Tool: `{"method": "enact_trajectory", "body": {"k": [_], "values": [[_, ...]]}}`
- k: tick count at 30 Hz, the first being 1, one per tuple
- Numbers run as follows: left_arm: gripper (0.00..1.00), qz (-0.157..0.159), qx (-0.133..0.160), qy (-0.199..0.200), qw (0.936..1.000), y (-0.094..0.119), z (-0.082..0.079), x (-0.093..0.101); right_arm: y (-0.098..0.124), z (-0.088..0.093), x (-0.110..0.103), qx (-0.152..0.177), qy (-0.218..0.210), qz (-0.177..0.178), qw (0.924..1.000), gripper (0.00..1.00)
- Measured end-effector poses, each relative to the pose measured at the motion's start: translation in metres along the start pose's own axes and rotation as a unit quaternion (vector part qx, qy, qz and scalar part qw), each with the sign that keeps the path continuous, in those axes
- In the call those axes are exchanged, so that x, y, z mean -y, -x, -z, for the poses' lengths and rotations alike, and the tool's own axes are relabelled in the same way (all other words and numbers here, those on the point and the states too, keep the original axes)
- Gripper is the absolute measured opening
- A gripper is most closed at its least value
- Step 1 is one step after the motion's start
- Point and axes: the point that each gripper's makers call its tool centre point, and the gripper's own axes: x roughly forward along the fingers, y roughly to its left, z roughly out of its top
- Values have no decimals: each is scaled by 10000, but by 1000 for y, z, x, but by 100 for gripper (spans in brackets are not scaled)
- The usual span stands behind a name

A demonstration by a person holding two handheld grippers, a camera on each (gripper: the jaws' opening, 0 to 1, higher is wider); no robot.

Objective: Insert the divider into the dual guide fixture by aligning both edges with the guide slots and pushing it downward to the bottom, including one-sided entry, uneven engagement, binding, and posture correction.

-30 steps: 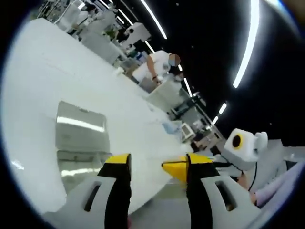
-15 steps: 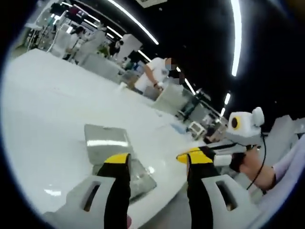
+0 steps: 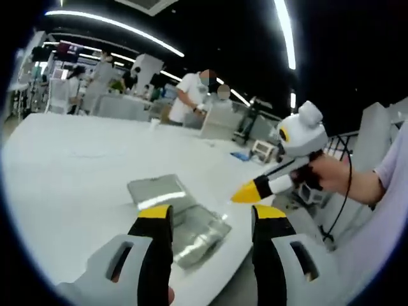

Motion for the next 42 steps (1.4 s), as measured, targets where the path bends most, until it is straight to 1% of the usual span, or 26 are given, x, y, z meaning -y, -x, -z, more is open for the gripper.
{"method": "enact_trajectory", "body": {"k": [1,6,10,14,19,21,23,24,25,27,28,31,34,37,42], "values": [[47,8,-50,-98,9999,2,3,-1,-2,0,0,-31,-51,15,10000,0],[49,111,-268,-296,9991,9,14,-2,-14,3,-2,-194,-345,107,9992,0],[49,102,-527,-524,9972,15,25,-7,-26,7,-3,-316,-489,150,9982,0],[49,188,-546,-518,9970,24,24,-9,-35,10,-1,-455,-609,267,9967,0],[49,255,-656,-754,9947,31,25,-10,-48,14,2,-643,-788,346,9942,0],[49,343,-884,-796,9923,33,31,-7,-54,16,3,-743,-860,372,9928,0],[49,342,-1084,-823,9901,34,36,-7,-58,18,6,-801,-810,472,9924,0],[49,327,-1241,-765,9888,35,40,-7,-59,19,7,-833,-798,512,9920,0],[49,290,-1297,-792,9880,35,41,-8,-61,19,8,-862,-795,541,9916,0],[49,208,-1622,-779,9835,37,48,-11,-64,19,8,-910,-813,567,9909,0],[49,190,-1768,-854,9804,38,51,-11,-65,20,9,-945,-811,591,9905,0],[53,120,-2073,-1121,9718,38,55,-14,-68,23,8,-1053,-848,633,9888,0],[55,158,-2121,-1198,9697,38,52,-11,-72,26,8,-1157,-864,688,9871,0],[55,197,-2001,-1136,9730,36,46,-10,-77,30,10,-1262,-914,741,9850,0],[55,177,-1953,-1122,9742,36,44,-13,-83,36,12,-1403,-985,801,9819,0]]}}
